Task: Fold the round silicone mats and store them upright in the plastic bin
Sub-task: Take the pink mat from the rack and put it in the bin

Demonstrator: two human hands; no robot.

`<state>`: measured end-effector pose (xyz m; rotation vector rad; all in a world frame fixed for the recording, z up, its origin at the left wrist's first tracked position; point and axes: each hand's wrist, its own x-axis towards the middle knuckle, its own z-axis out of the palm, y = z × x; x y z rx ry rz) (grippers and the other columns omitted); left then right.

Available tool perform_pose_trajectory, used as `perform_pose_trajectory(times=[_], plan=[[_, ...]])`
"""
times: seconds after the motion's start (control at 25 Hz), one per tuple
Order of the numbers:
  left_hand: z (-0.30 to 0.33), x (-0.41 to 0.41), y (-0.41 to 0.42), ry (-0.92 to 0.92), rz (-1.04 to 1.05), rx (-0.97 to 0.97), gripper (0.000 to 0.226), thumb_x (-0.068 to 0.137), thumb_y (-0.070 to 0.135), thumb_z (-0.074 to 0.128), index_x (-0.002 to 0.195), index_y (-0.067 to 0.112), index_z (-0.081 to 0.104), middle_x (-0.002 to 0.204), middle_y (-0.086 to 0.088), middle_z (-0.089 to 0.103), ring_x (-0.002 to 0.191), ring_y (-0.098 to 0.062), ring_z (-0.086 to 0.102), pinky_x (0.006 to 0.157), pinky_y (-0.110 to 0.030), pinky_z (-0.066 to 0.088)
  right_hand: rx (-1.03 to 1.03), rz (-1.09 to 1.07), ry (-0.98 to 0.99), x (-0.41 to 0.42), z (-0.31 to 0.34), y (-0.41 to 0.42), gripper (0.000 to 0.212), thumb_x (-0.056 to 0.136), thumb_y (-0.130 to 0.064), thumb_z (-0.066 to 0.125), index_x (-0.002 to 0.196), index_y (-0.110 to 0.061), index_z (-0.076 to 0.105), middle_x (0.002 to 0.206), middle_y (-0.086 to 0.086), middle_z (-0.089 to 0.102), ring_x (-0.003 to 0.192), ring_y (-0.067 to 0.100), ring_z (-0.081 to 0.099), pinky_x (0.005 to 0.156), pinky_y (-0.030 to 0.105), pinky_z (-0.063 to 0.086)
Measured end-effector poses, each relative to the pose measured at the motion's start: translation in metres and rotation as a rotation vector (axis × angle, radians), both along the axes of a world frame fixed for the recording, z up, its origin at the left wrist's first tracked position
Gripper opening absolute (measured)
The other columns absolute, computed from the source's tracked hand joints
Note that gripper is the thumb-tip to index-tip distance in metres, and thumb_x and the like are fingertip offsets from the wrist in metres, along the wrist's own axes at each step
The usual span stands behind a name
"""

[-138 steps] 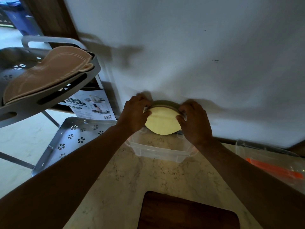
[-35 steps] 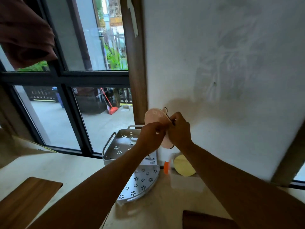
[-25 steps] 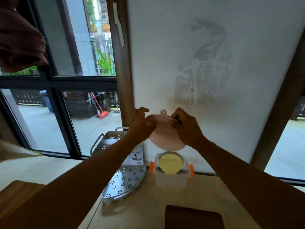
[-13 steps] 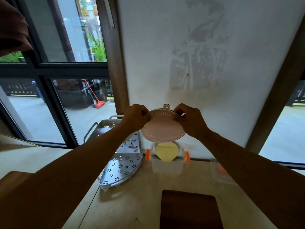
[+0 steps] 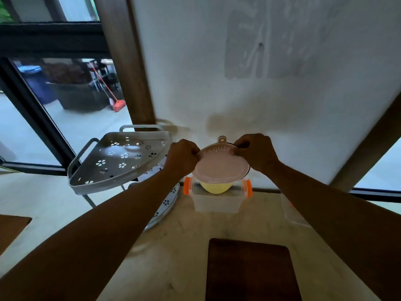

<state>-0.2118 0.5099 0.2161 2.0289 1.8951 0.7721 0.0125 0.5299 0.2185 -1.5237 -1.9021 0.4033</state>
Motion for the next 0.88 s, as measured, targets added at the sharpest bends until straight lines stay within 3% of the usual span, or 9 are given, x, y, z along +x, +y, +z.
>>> perform_pose_trajectory(times=[0.12,0.28,0.48,0.6,0.88], plan=[[-0.033,0.002,0.024,-0.017,0.019,-0.041,0.008,0.079,0.019,0.073,0.084,0.017,0.078,0.085,-0.004,0.077,0.069,-0.012,0.061,0.072,-0.024,0.046,-0.038,0.017,-0.017,0.001,-0.033,0.025,0.013,0.076,-0.027,0.079,0.086,-0.018,0.077,0.080,-0.002,0.073,0.075,0.013,0.063,0.065,0.020,0.043],[-0.081,0.002,0.051,0.019,0.011,-0.149,0.010,0.078,0.015,0.074,0.087,0.012,0.078,0.086,-0.009,0.076,0.077,-0.022,0.069,0.078,-0.035,0.056,-0.108,0.049,-0.028,-0.001,-0.086,0.047,0.014,0.078,-0.025,0.078,0.089,-0.018,0.078,0.085,0.000,0.075,0.077,0.012,0.065,0.068,0.022,0.046],[-0.129,-0.002,0.070,0.123,-0.024,-0.210,0.010,0.081,0.018,0.072,0.088,0.014,0.078,0.094,-0.009,0.074,0.088,-0.025,0.067,0.081,-0.034,0.053,-0.169,0.025,0.019,-0.004,-0.142,0.062,0.017,0.076,-0.023,0.080,0.091,-0.018,0.078,0.088,0.001,0.076,0.080,0.013,0.066,0.073,0.023,0.046],[-0.146,-0.002,0.079,0.278,-0.087,-0.183,0.017,0.087,0.024,0.063,0.095,0.016,0.076,0.103,-0.007,0.073,0.097,-0.027,0.065,0.086,-0.035,0.050,-0.161,-0.007,0.040,-0.005,-0.161,0.074,0.016,0.076,-0.025,0.080,0.090,-0.018,0.078,0.087,0.000,0.075,0.077,0.012,0.063,0.069,0.021,0.040],[-0.158,0.005,0.099,0.233,-0.008,-0.158,0.013,0.084,0.020,0.063,0.090,0.019,0.074,0.098,-0.007,0.073,0.096,-0.031,0.063,0.090,-0.045,0.049,-0.108,-0.040,0.025,-0.006,-0.174,0.091,0.014,0.078,-0.027,0.077,0.090,-0.021,0.076,0.089,-0.001,0.074,0.080,0.015,0.064,0.077,0.032,0.051]])
